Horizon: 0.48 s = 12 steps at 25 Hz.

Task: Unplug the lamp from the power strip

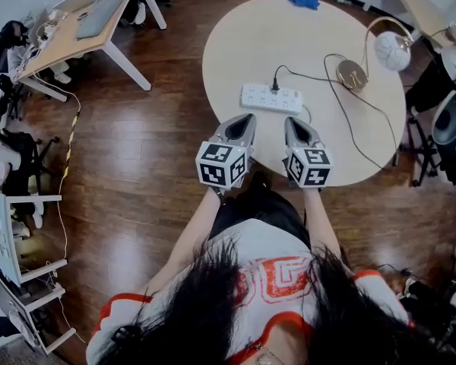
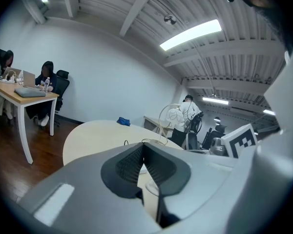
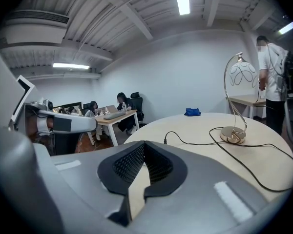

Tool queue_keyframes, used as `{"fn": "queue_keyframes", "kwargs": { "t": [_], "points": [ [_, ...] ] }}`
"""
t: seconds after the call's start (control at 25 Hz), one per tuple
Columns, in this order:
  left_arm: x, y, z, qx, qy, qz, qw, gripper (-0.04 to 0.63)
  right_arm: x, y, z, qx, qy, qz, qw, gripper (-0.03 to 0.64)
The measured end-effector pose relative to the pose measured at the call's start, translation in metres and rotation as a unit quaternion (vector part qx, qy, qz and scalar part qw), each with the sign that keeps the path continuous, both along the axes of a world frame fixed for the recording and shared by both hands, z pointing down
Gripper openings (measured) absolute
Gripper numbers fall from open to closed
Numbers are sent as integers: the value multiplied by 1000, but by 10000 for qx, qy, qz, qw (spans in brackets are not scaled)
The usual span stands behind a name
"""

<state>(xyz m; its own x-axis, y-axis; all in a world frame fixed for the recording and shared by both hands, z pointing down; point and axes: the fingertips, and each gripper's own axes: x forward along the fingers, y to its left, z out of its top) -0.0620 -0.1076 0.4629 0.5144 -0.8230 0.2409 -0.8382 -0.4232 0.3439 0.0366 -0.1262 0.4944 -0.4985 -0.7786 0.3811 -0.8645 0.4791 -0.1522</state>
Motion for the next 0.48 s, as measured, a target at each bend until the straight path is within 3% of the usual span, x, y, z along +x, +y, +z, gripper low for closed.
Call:
{"fn": "queue_keyframes", "kwargs": {
  "t": [0.48],
  "points": [
    [24, 26, 10, -172, 87, 193, 9996, 2, -2, 44, 8, -256, -204, -182, 9993, 2]
  ]
}}
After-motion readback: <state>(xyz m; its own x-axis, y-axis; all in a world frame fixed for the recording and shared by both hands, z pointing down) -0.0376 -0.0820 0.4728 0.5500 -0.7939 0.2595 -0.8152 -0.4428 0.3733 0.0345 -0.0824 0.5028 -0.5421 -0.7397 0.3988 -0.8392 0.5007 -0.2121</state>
